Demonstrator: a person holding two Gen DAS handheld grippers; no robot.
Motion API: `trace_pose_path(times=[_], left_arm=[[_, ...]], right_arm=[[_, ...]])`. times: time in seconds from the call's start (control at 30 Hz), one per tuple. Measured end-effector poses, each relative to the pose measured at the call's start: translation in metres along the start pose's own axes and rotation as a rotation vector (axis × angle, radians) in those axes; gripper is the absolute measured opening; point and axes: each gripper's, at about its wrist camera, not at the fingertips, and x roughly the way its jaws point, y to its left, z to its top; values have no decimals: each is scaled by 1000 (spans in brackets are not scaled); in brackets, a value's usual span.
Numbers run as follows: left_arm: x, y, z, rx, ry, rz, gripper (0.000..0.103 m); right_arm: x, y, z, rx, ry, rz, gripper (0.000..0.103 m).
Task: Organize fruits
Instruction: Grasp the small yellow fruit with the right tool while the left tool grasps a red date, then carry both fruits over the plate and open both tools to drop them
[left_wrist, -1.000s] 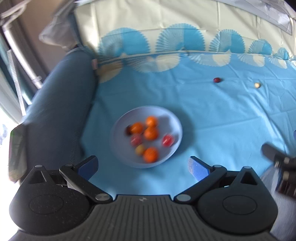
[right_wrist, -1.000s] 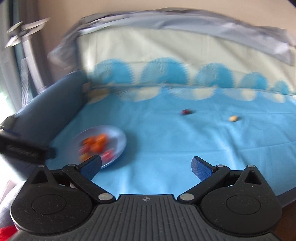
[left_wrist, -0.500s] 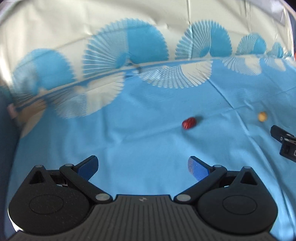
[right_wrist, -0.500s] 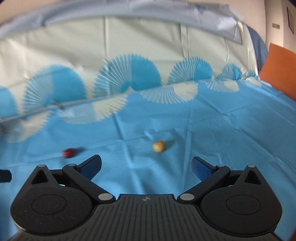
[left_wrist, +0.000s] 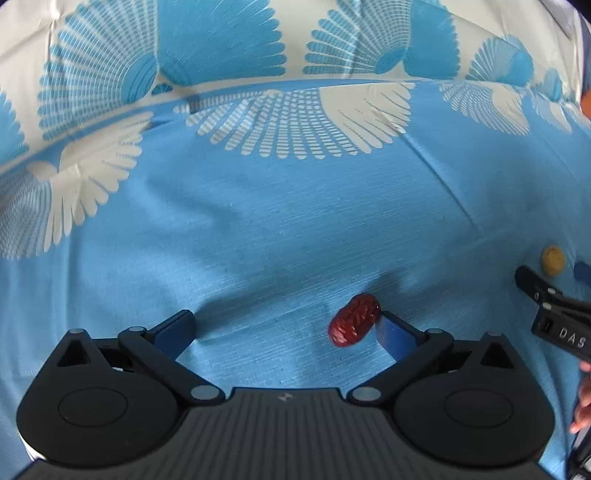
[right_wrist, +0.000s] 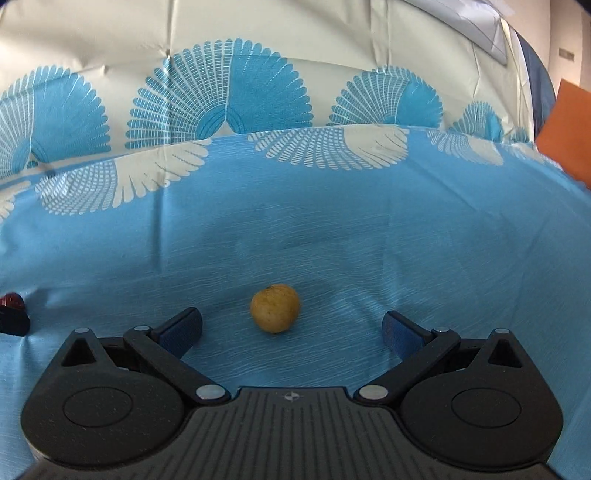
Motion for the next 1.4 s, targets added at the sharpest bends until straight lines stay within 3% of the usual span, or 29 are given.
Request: trace_pose_path(times=[0.03,0.07,0.1,0.13,0.17,0.4,0.53,0.63,0.87,1.03,1.13,1.4], left_arm=[[-4,-1,1,9,-14,3,96],[-9,-2,0,10,-35,1,69],[-14,-3,0,12,-51,-23,51],[-16,-5,2,18,-47,-52,23],[-19,-7,3,19,-40,-67,23],[-77,-4,-9,22,-84,-73,23],[-145,5,-28,15,-147,-82,23],[-198,15,-49,-4,-150,-80,23],[-319,50,-132,-61,-126,-4,23],[-389,75,-202,-121,-108,48,23],[-418,86,-242,-146,-94,82,23],[-463,107,-328,-252,-73,114,23]], right_arm=[[0,1,0,-2,-2,0,102],[-3,1,0,-4,-10,0,92],[-6,1,1,-11,-28,6,66],[-10,3,1,-25,-44,11,48],[-12,5,3,-43,-43,16,27],[-41,4,15,1,-8,22,27],[-100,11,24,30,-63,108,27],[-156,23,26,43,-95,185,27],[-296,65,3,-34,-118,407,27],[-378,90,-26,-64,-61,542,27],[-420,105,-47,-91,-8,609,27],[-511,136,-104,-243,27,695,27]])
